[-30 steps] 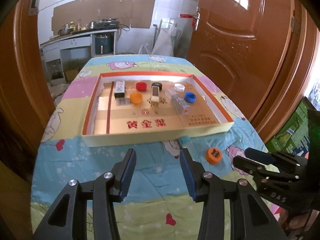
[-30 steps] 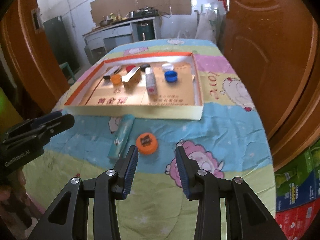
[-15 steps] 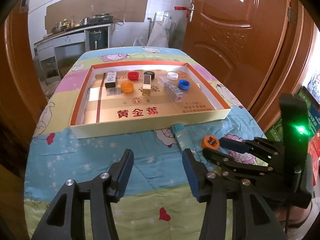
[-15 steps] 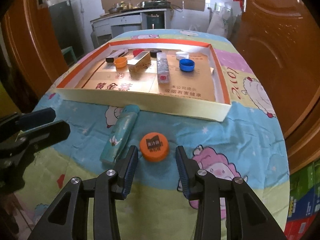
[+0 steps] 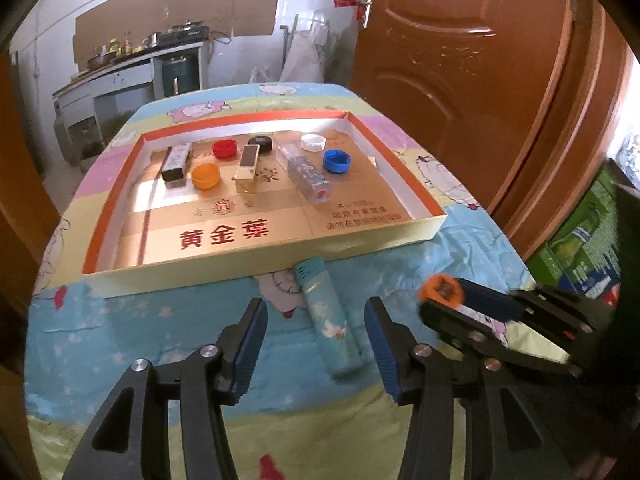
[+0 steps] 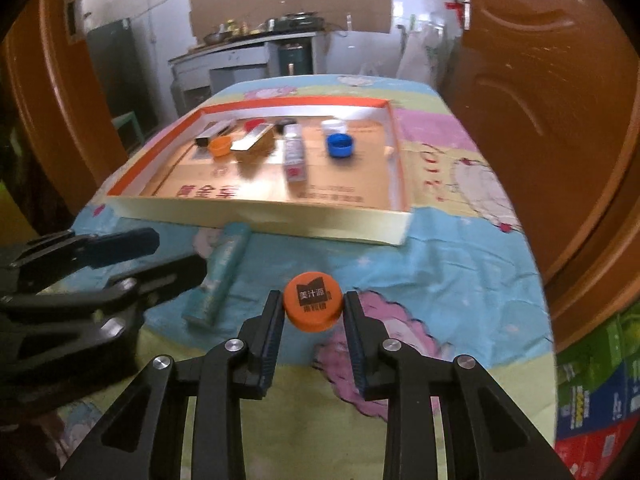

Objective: Organize rigid objects
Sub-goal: 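Grasp the orange printed cap with the right tool while the left tool grasps the teal lighter, then carry the orange printed cap and teal lighter into the cardboard tray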

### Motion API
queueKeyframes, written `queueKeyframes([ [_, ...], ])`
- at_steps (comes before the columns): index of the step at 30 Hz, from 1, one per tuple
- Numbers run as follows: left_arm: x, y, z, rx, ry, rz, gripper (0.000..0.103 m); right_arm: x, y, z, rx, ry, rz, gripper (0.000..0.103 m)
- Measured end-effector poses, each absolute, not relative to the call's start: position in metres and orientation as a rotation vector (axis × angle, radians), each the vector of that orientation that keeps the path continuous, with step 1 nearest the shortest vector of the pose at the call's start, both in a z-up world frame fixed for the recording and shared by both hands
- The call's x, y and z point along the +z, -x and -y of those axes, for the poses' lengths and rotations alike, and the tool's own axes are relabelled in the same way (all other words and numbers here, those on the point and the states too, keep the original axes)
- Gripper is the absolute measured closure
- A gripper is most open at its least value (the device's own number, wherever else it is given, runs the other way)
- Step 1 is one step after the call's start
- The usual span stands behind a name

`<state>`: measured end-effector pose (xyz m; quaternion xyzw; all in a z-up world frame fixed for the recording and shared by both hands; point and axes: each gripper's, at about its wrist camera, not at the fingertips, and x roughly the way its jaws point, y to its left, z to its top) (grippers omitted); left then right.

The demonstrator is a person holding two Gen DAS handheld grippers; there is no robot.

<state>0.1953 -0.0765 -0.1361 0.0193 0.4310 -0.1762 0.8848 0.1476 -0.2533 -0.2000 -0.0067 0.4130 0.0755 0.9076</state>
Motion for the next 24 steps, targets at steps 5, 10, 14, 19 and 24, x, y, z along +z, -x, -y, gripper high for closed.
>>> queueKeyframes([
  [5,-0.153,-0.209,0.088,-0.294,-0.052,-0.927,0.053,-0.197,-0.139,0.271,0.131,-0.021,-0.843,0.072],
  [10,-0.163,-0.209,0.090,-0.251,-0.038,-0.939,0.064,-0.197,-0.134,0.281,0.128,-0.044,-0.834,0.072],
  [14,-0.163,-0.205,0.094,-0.238,-0.068,-0.931,0.075,-0.199,-0.131,0.285,0.133,-0.064,-0.836,0.072],
  [19,-0.162,-0.204,0.094,-0.233,-0.072,-0.926,0.080,-0.201,-0.130,0.287,0.138,-0.075,-0.836,0.072],
  [24,-0.160,-0.200,0.092,-0.237,-0.068,-0.926,0.080,-0.199,-0.128,0.288,0.140,-0.076,-0.829,0.072],
])
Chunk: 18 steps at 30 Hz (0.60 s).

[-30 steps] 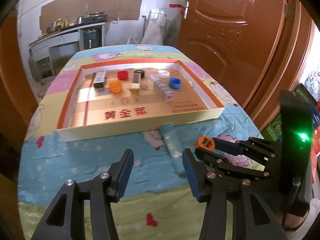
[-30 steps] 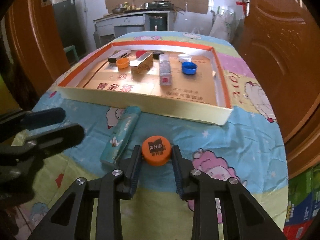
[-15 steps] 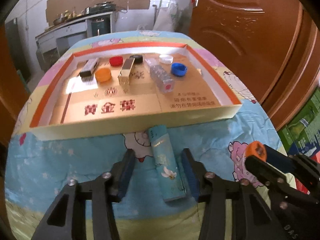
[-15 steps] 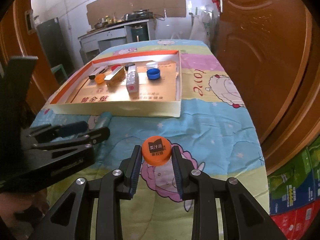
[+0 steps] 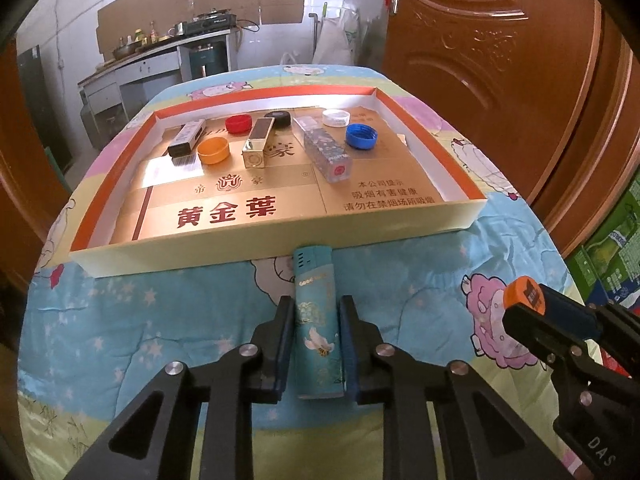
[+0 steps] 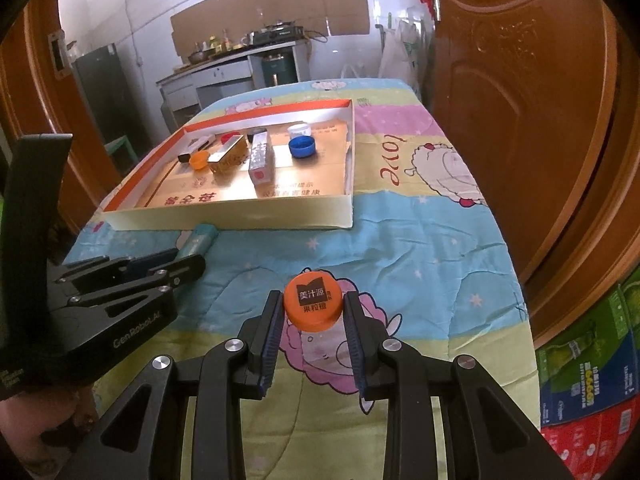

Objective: Organize rigid objects
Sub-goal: 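Carry the orange printed cap and teal lighter into the cardboard tray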

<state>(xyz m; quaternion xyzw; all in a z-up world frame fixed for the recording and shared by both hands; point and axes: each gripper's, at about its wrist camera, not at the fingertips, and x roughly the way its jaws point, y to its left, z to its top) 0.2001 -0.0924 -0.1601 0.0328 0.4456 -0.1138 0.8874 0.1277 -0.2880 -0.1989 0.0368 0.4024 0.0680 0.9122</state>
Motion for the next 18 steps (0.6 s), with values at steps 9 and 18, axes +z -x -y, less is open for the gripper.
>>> queueKeyframes([
  [9,-0.154,-0.198,0.082,-0.242,-0.042,-0.914,0.080,-0.195,-0.128,0.278,0.152,-0.058,-0.827,0.072],
  [18,-0.143,-0.193,0.067,-0.249,-0.002,-0.897,0.080,-0.188,-0.129,0.265,0.170,-0.037,-0.815,0.072],
])
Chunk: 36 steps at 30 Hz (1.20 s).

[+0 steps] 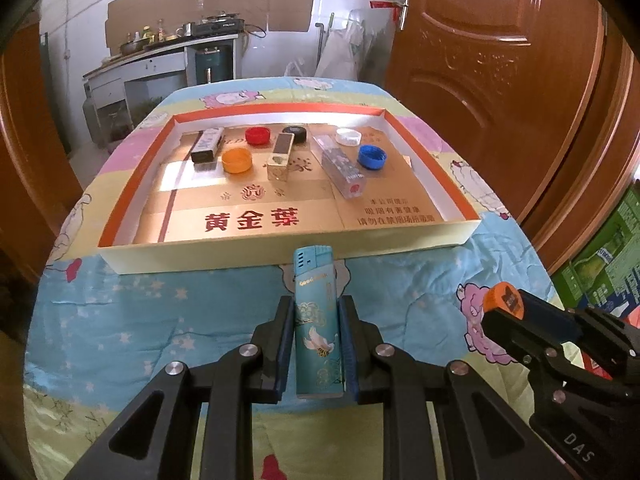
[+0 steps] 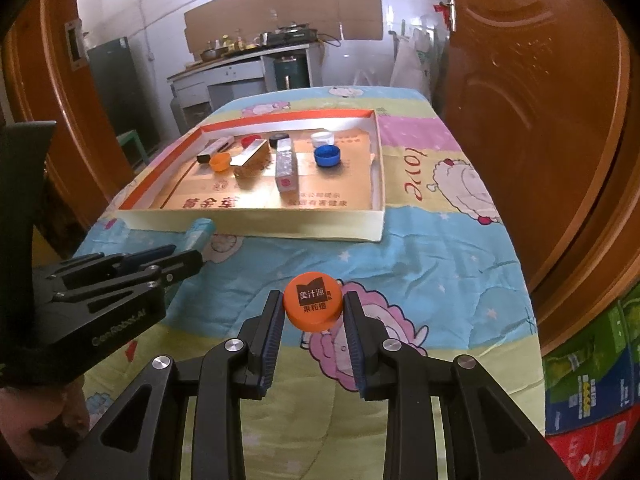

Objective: Organize rigid objects
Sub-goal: 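Carry the orange printed cap and teal lighter into the cardboard tray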

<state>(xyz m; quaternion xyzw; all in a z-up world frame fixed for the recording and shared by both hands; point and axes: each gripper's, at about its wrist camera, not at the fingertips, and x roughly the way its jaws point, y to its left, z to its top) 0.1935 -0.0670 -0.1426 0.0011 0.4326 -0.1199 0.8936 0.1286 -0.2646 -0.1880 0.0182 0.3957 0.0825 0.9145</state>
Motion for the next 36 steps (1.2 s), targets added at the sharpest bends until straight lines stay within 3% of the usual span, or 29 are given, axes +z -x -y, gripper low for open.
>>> queueKeyframes([
  [36,-0.098,-0.215,-0.008,-0.162,0.091,-0.795,0.080,-0.143,-0.174,0.204,0.275,0.046,-0.731,0.072],
])
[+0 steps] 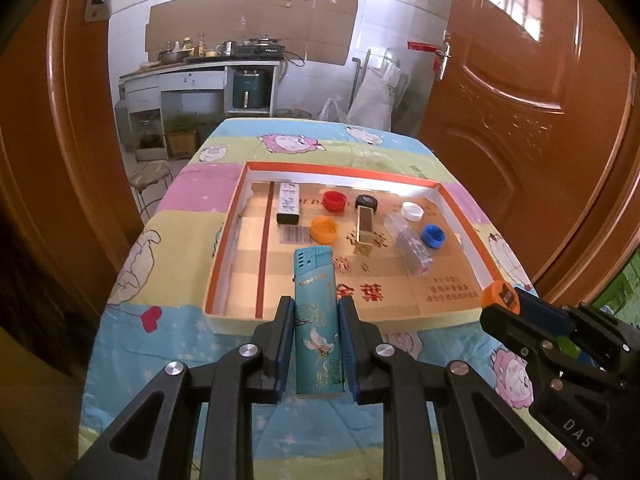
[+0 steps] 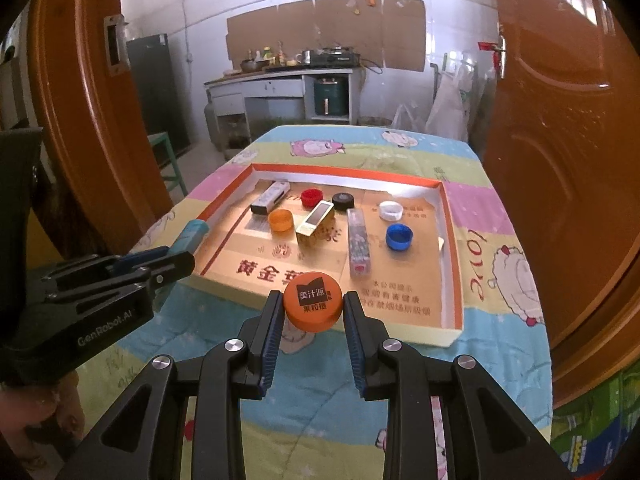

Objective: Organize rigid objects
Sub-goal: 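Carry the orange printed cap and teal lighter into the cardboard tray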

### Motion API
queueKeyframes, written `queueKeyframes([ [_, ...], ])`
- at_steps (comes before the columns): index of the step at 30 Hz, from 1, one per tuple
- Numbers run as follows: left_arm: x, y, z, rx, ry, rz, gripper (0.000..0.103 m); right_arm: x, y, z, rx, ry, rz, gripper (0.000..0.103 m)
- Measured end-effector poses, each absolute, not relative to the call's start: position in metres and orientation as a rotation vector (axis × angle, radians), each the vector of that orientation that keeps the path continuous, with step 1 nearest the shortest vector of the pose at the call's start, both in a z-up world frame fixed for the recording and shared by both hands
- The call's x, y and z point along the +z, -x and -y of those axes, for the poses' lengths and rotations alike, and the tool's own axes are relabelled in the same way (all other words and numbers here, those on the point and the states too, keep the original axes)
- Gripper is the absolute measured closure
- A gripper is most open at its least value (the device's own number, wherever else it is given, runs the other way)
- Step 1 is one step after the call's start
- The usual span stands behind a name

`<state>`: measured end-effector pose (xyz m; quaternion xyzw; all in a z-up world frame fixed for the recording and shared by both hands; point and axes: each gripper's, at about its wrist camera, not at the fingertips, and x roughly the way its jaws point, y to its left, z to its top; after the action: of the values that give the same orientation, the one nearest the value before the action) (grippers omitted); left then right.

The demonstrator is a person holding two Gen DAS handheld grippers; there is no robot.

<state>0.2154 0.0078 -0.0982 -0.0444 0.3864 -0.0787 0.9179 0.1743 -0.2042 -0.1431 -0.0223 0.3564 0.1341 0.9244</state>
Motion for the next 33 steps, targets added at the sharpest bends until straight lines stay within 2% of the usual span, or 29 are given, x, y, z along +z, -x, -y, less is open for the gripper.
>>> queueKeyframes([
  [12,-0.101,-0.250,-0.015,-0.150,0.109,-0.802,0.080,-0.141,-0.212,0.190,0.302,0.040,-0.731,0.072],
  [33,-0.126,-0.304,-0.017,-0.117,0.110,-0.868,0.080,-0.172,-0.275,0.182,0.338,0.020,-0.804,0.072],
])
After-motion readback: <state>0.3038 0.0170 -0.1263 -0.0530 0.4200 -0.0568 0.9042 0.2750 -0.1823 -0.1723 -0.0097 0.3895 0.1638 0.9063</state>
